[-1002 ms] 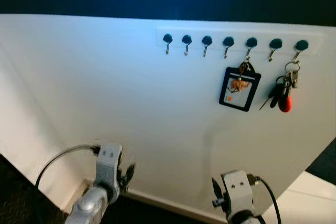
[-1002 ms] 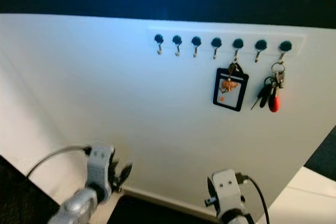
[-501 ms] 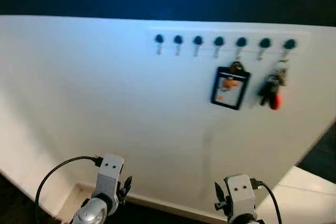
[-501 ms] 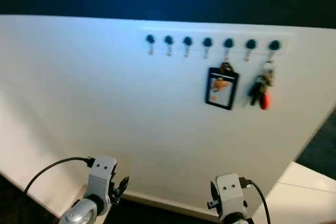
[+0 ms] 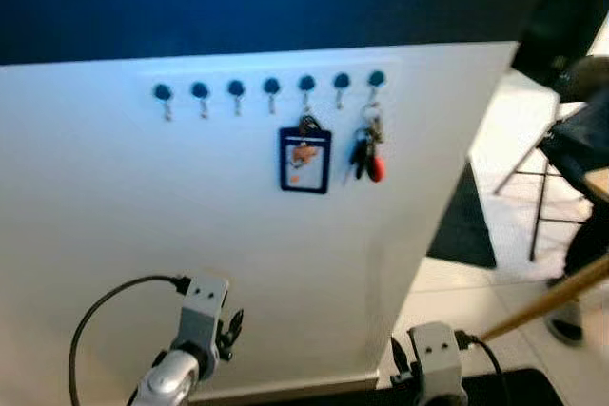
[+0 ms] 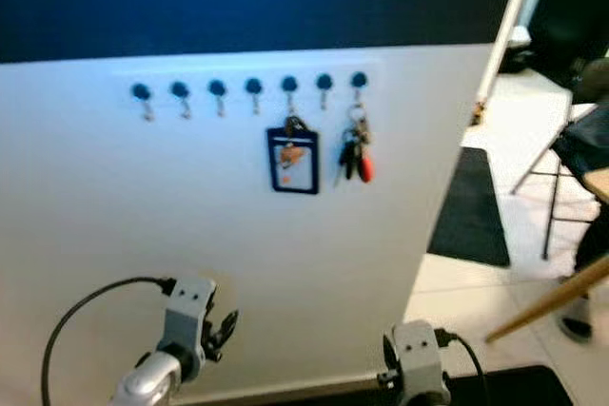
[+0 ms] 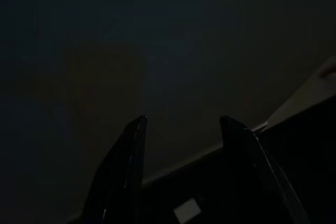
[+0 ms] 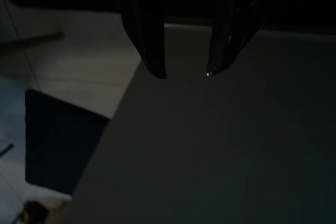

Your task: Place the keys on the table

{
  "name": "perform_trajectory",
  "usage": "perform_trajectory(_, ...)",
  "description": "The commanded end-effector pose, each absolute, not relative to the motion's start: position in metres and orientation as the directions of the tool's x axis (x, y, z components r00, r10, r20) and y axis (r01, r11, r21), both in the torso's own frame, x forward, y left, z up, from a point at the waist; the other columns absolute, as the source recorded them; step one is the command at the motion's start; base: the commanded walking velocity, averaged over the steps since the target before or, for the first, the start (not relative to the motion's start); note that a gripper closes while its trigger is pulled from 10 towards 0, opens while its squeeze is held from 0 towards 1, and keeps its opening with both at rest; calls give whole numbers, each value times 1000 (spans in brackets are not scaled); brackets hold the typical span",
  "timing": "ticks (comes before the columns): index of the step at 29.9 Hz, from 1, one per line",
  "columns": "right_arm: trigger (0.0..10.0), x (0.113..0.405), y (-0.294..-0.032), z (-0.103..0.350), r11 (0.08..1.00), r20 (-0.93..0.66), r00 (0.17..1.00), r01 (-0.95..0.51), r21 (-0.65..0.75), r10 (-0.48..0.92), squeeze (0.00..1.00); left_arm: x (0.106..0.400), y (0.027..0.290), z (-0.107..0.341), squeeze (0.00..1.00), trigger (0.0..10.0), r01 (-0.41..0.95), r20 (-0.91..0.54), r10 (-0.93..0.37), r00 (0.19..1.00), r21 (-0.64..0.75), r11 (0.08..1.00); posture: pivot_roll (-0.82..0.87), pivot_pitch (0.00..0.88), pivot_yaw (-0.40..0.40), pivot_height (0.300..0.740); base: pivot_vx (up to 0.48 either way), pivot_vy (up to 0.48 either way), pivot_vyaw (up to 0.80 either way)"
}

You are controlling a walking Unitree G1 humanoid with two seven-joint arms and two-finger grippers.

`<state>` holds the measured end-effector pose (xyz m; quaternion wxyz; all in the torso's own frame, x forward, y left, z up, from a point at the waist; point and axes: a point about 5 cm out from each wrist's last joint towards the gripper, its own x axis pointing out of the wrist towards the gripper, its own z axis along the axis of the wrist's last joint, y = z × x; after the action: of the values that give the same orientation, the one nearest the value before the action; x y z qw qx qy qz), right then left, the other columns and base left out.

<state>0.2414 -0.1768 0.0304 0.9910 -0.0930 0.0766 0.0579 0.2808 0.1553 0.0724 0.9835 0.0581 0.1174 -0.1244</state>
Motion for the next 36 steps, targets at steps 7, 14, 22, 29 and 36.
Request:
perform_trajectory(7,10000,241,-177,29,973,-162,981,-134,-188,104,0,278,156,65,0,10000,249,-264,-217,940,93,964,4,159,66,740,0,0,0)
perform_trajectory(14,10000,241,-177,28,971,-162,981,-139,-193,108,0,277,156,65,0,10000,234,-250,-212,945,59,971,3,160,65,740,0,0,0)
perform_trajectory(22,10000,242,-176,28,971,-161,981,-142,-194,112,0,278,155,67,0,10000,255,-237,-224,945,110,961,3,159,64,740,0,-72,0)
perform_trajectory(29,10000,242,-176,28,971,-162,981,-142,-194,111,0,278,153,67,0,10000,262,-233,-230,945,116,958,3,156,65,740,0,-480,0)
perform_trajectory(36,10000,242,-177,27,970,-163,980,-142,-197,111,0,279,153,67,0,10000,259,-231,-228,946,113,959,3,154,65,740,0,-451,0)
